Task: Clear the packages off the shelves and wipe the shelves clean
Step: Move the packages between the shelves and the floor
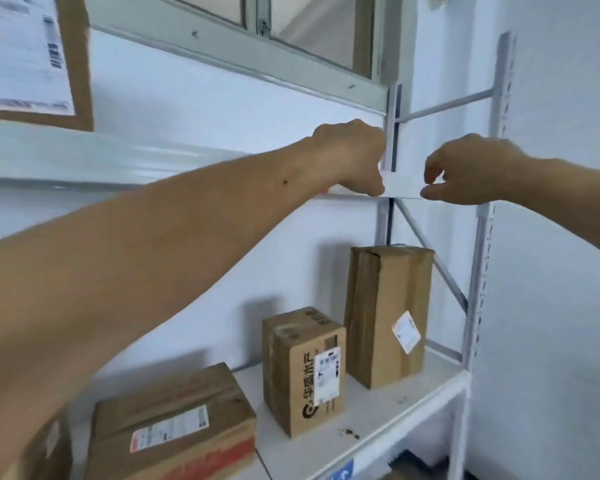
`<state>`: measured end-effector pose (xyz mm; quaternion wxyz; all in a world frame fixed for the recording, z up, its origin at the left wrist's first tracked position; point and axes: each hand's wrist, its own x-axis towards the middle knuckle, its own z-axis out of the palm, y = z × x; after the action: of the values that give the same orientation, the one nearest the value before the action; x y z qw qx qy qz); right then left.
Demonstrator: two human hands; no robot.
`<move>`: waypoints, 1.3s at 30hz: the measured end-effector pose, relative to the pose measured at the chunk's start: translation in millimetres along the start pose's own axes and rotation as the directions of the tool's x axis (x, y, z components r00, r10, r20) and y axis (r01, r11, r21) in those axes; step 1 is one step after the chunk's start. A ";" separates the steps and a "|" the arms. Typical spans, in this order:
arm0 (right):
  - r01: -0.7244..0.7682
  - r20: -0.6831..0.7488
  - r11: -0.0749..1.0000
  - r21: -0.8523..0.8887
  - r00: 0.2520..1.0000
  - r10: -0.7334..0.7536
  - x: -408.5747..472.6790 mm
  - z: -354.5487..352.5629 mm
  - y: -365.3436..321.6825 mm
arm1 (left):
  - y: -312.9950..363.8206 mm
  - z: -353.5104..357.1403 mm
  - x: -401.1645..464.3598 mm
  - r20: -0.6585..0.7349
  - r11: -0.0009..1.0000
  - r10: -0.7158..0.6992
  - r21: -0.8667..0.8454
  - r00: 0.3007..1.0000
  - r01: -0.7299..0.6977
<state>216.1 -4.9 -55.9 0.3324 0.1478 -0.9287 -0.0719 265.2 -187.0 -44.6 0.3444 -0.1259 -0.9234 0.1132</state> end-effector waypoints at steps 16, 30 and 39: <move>-0.131 0.384 0.988 -0.081 0.911 0.152 -200.9 165.9 261.9 | 305.1 191.4 48.0 0.357 0.957 0.182 -0.279 0.916 -0.081; -0.194 0.687 0.980 -0.031 0.709 0.162 -252.3 401.0 374.6 | 466.7 427.1 55.2 0.626 0.906 0.341 -0.418 0.701 -0.066; -0.260 0.810 0.965 0.035 0.574 0.125 -285.3 577.8 423.6 | 537.6 593.0 34.7 0.761 0.893 0.356 -0.447 0.542 0.042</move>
<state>-39.1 508.2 -571.9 -0.1262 0.0222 -0.9915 -0.0237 -71.1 258.0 -619.7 -0.1774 -0.2121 -0.9610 -0.0081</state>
